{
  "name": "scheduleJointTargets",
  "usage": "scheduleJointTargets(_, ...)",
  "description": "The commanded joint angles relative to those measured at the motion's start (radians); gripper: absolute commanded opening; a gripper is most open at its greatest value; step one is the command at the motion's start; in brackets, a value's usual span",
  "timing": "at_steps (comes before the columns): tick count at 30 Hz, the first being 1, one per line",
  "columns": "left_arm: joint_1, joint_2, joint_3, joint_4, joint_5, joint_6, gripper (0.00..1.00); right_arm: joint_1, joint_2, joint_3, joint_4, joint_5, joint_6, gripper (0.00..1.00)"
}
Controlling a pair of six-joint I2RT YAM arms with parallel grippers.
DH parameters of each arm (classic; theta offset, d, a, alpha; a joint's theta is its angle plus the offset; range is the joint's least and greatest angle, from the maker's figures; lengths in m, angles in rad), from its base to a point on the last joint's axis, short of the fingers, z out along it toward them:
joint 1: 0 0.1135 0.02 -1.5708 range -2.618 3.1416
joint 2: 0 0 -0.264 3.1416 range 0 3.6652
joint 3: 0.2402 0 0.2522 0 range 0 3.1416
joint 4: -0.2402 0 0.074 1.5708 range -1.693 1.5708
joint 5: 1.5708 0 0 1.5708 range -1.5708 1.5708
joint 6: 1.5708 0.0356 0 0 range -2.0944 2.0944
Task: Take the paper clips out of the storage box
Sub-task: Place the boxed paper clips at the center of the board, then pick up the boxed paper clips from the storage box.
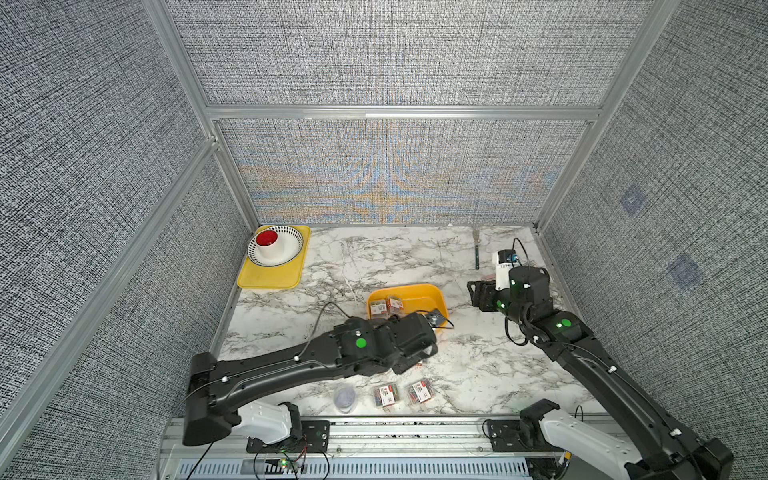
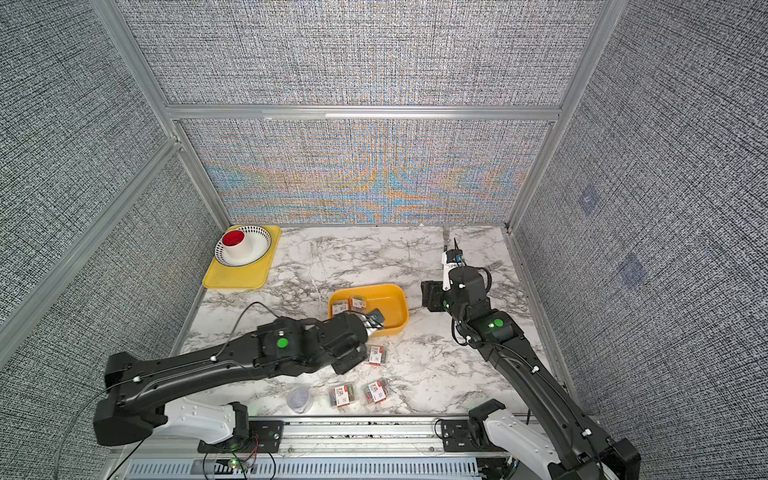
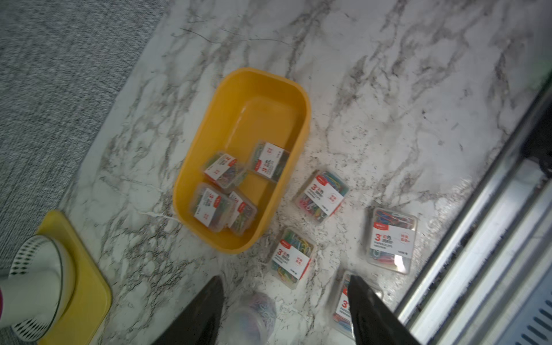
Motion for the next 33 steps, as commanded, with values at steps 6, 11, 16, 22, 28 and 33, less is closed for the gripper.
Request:
scheduleJointTargets(6,0.197,-0.303,-0.177,0.062,-0.235,-0.080,0.83,0.000,0.026,-0.022,0.073,-0.096,0.039,0.71)
scheduleJointTargets(11,0.311,-0.435,-0.282,0.100,-0.307,-0.077,0.85,0.004,0.078,-0.005,0.091,-0.169,0.058,0.69)
scheduleJointTargets(16,0.402,-0.527,-0.385,0.144,-0.330,-0.101,0.87,0.049,0.141,0.021,0.106,-0.209,0.084,0.66)
scheduleJointTargets(22,0.436,-0.568,-0.431,0.165,-0.333,-0.129,0.88,0.179,0.257,0.099,0.075,-0.190,0.088,0.66)
scheduleJointTargets(28,0.438,-0.555,-0.428,0.155,-0.327,-0.144,0.88,0.311,0.386,0.174,0.049,-0.149,0.090,0.66)
scheduleJointTargets(33,0.438,-0.557,-0.429,0.149,-0.325,-0.149,0.88,0.372,0.503,0.229,0.022,-0.123,0.095,0.66)
